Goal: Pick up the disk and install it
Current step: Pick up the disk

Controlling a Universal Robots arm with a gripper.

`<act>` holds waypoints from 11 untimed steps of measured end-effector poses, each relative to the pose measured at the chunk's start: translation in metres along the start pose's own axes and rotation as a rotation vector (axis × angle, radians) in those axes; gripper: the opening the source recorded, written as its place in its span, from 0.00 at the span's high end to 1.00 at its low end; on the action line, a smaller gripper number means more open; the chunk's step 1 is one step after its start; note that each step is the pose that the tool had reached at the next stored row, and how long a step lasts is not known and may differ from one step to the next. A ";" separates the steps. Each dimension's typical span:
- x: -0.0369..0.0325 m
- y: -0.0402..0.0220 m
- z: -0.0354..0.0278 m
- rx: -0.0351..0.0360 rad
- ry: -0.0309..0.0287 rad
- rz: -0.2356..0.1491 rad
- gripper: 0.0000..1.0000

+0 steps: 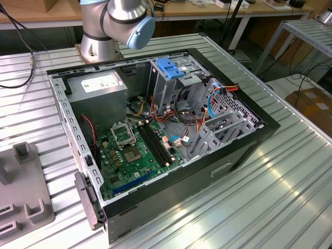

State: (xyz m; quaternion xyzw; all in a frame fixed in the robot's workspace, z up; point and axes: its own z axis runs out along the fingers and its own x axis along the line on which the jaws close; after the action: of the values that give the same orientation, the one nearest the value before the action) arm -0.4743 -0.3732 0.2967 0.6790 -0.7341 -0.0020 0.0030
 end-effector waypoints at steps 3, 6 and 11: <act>0.0000 0.0000 0.0003 -0.0001 0.0001 0.000 0.53; 0.0000 0.0000 0.0013 0.0000 0.0000 0.000 0.53; 0.0002 -0.0001 0.0019 -0.0001 0.0001 0.000 0.53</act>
State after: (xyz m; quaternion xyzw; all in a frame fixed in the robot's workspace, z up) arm -0.4743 -0.3735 0.2948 0.6790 -0.7342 -0.0019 0.0031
